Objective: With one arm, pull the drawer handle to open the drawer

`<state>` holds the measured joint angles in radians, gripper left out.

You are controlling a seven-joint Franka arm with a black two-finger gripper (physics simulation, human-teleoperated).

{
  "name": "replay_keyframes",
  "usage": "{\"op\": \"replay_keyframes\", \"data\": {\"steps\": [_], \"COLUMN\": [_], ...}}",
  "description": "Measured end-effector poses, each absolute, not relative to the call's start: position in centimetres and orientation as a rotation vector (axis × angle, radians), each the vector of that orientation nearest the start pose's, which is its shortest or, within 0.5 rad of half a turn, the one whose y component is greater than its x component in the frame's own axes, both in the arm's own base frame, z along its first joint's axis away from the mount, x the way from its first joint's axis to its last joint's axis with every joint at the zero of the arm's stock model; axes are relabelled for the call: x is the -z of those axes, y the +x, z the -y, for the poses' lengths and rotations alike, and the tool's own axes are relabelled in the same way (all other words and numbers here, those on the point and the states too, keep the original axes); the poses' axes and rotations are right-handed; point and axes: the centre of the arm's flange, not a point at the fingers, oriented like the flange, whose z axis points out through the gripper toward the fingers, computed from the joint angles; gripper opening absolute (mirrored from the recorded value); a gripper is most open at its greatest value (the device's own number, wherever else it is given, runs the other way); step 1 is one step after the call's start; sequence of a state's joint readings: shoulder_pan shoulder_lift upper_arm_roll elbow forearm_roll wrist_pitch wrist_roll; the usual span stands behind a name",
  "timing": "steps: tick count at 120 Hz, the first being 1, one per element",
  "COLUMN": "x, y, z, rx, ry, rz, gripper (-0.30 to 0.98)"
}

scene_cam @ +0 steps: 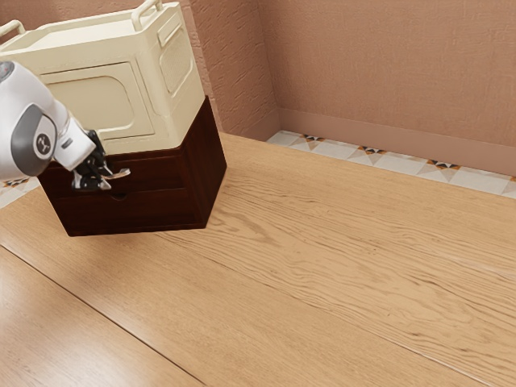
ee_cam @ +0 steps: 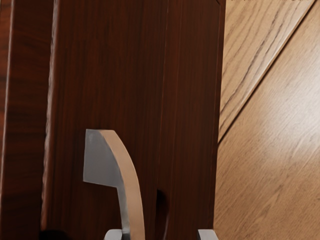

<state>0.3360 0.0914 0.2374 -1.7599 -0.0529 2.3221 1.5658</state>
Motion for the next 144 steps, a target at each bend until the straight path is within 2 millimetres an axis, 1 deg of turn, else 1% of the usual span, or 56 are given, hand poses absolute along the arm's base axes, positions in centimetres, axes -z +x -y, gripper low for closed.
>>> {"op": "replay_keyframes", "data": {"steps": [19, 39, 67, 88, 110, 131, 144], "x": [-55.7, -55.0, -55.1, -55.2, -55.6, -55.7, -55.6], "y": [53.0, 52.4, 48.6, 46.5, 43.6, 41.7, 40.8], "z": [-33.7, -33.5, -31.7, -30.6, -29.3, -28.3, -27.8], "rx": [0.353, 0.352, 0.391, 0.409, 0.442, 0.464, 0.473], "ry": [-2.401, -2.402, -2.399, -2.393, -2.388, -2.383, -2.380], "rz": [-1.279, -1.293, -1.302, -1.311, -1.315, -1.322, -1.327], "gripper": [0.00, -0.05, -0.08, -0.09, -0.10, -0.10, -0.10]}}
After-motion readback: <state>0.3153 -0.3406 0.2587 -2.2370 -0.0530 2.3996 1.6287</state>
